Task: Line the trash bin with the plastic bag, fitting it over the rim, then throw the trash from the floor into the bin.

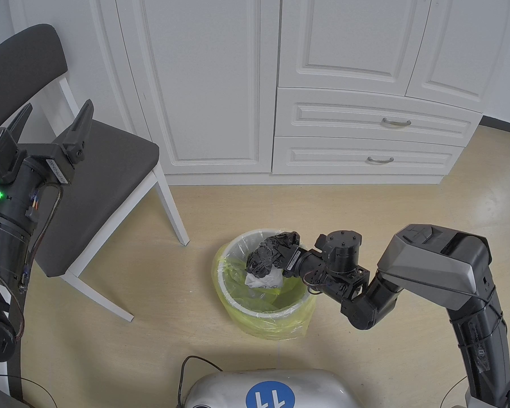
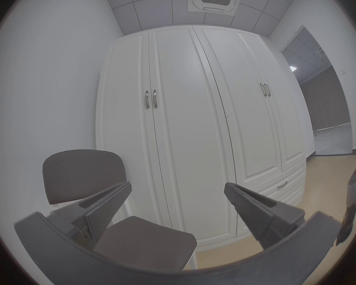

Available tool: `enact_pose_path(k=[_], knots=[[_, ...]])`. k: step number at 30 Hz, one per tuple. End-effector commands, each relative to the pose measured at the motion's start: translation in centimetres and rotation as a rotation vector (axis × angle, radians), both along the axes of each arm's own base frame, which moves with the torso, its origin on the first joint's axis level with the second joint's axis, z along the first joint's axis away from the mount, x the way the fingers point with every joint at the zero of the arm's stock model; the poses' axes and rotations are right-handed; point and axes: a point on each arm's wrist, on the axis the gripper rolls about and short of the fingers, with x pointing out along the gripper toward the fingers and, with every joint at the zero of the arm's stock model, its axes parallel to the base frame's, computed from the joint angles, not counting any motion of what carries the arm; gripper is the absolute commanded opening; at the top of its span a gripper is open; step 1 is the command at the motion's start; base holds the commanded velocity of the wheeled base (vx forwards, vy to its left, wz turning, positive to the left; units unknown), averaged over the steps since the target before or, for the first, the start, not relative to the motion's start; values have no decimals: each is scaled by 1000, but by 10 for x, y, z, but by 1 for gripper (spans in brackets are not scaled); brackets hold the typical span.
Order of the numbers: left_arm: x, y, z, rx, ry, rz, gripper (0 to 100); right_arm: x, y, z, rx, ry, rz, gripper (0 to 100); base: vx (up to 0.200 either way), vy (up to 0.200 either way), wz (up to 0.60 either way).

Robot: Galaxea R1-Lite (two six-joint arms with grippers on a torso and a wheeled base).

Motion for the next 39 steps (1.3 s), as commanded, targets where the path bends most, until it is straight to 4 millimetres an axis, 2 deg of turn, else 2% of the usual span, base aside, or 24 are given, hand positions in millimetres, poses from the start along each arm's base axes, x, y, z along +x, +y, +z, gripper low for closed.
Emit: enact_pose_path(k=[1,6,8,10,25,32,39], knots=[[0,1,0,-1,-2,5,100,-22,4,-33,-119,-68,58,0,0,0,0],[-1,1,1,-1,-4,4,100,-34,11,-59,-248,-211,87,0,0,0,0],[-1,1,1,-1,-5,6,100,-35,12,-61,-261,-217,87,0,0,0,0],[-1,2,1,10,-7,16,100,-36,14,-72,-302,-230,89,0,0,0,0],[-1,2,1,12,-5,16,100,-27,12,-71,-294,-225,67,0,0,0,0],[-1,2,-1,32,0,27,100,-25,16,-55,-209,-170,55,0,0,0,0],[-1,2,0,32,0,27,100,-15,20,-55,-204,-115,-14,0,0,0,0]])
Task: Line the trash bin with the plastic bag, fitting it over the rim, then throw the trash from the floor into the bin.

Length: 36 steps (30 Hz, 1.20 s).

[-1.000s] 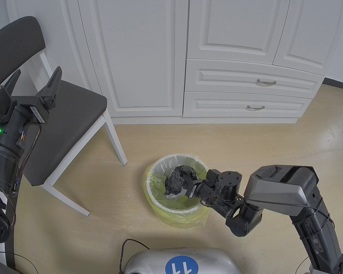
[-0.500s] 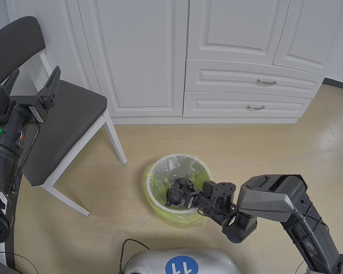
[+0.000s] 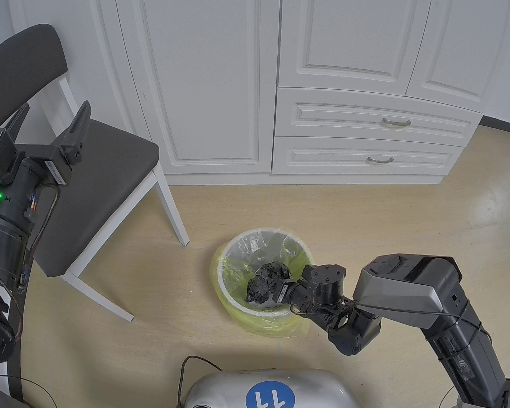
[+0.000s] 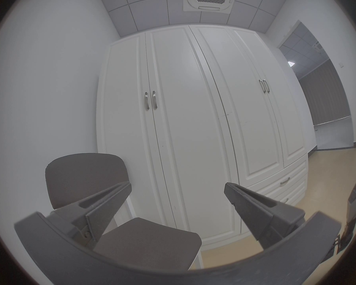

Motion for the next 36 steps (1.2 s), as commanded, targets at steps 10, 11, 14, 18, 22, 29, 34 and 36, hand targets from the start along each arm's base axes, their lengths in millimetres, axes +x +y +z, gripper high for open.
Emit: enact_pose_path(k=[10,11,14,18,22,29,34,36], knots=[[1,0,-1,1,3,2,100,5,5,9,22,-21,-17,0,0,0,0],[1,0,-1,1,3,2,100,5,5,9,22,-21,-17,0,0,0,0],[1,-1,-1,3,6,0,100,4,5,10,22,-18,-16,0,0,0,0],[1,-1,-2,3,6,0,100,3,5,9,23,-19,-13,0,0,0,0],[2,0,-2,5,10,2,100,3,5,10,28,-27,-14,100,0,0,0],[2,0,-2,5,10,2,100,2,5,10,50,-43,-14,100,0,0,0],[2,-1,-3,7,13,2,100,3,4,14,57,-51,-16,100,0,0,0],[2,-1,-3,5,12,2,100,1,3,13,55,-47,-16,100,0,0,0]])
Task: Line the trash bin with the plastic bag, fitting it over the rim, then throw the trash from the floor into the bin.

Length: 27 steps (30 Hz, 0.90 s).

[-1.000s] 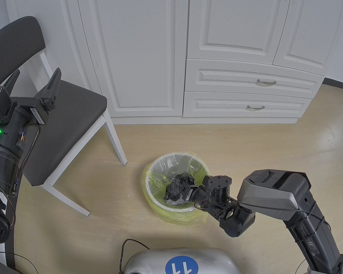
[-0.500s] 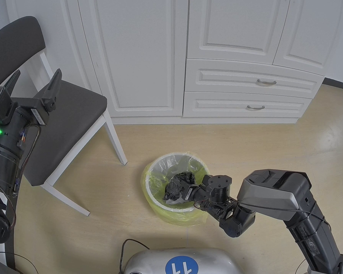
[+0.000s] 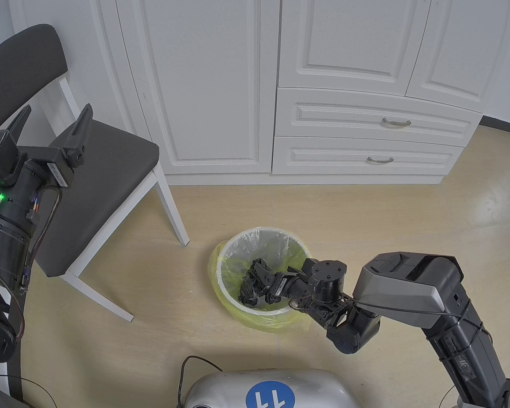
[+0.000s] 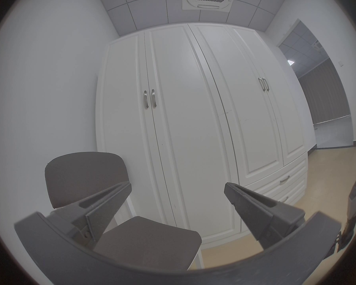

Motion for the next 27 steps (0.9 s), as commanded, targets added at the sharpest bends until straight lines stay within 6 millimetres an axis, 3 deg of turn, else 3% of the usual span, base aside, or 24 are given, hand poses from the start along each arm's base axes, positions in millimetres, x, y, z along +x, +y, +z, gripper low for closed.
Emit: enact_pose_path(k=[1,4,19,23,27], knots=[[0,0,-1,3,4,1,100,-2,-1,-1,0,-3,2,100,0,0,0],[0,0,-1,1,4,0,100,-2,0,0,13,-21,2,100,0,0,0],[2,1,-2,3,6,8,100,-5,-8,43,36,-66,-5,100,0,0,0],[3,0,-4,9,18,8,100,-4,-26,48,-122,-60,-20,100,0,0,0],[5,-1,-7,13,30,8,100,3,-50,70,-217,-74,-66,100,0,0,0]])
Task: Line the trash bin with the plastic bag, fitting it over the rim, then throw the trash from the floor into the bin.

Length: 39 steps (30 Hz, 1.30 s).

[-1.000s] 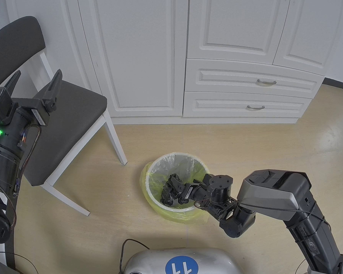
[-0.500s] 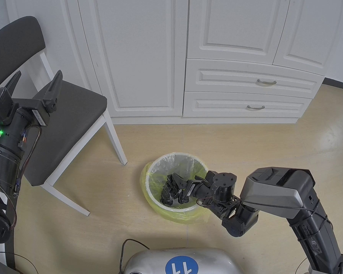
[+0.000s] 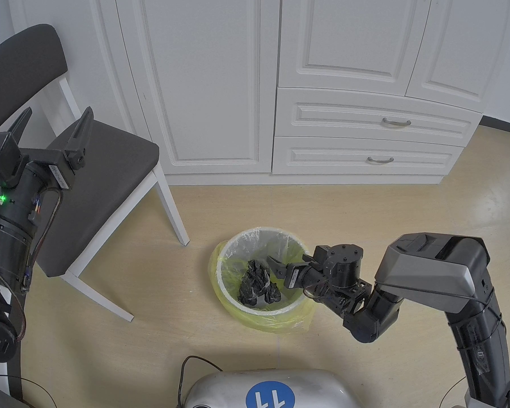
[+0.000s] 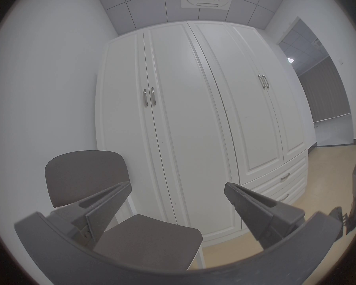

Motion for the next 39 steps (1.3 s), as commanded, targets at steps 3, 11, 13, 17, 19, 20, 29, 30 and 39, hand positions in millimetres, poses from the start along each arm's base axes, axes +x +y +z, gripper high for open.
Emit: enact_pose_path(k=[3,11,13,17,19,20,29,30,39], knots=[[3,-1,-10,19,39,1,100,5,-42,46,-77,-3,-83,100,0,0,0],[-1,0,-13,51,50,16,100,10,-91,69,-255,-27,-163,100,0,0,0],[-3,2,-19,65,71,21,100,4,-103,82,-295,-53,-201,100,0,0,0],[-9,6,-36,158,135,58,100,0,-121,99,-365,-105,-282,100,0,0,0],[-8,7,-39,175,146,71,100,-1,-126,103,-383,-119,-303,100,0,0,0],[-8,7,-39,175,146,71,100,-1,-126,103,-383,-119,-303,100,0,0,0],[-3,17,-42,196,166,137,100,-34,-166,171,-423,-467,-466,100,0,0,0],[-3,17,-42,196,166,137,100,-34,-166,171,-423,-467,-466,100,0,0,0],[-12,21,-30,165,108,139,100,-93,-178,198,-474,-570,-492,100,0,0,0]])
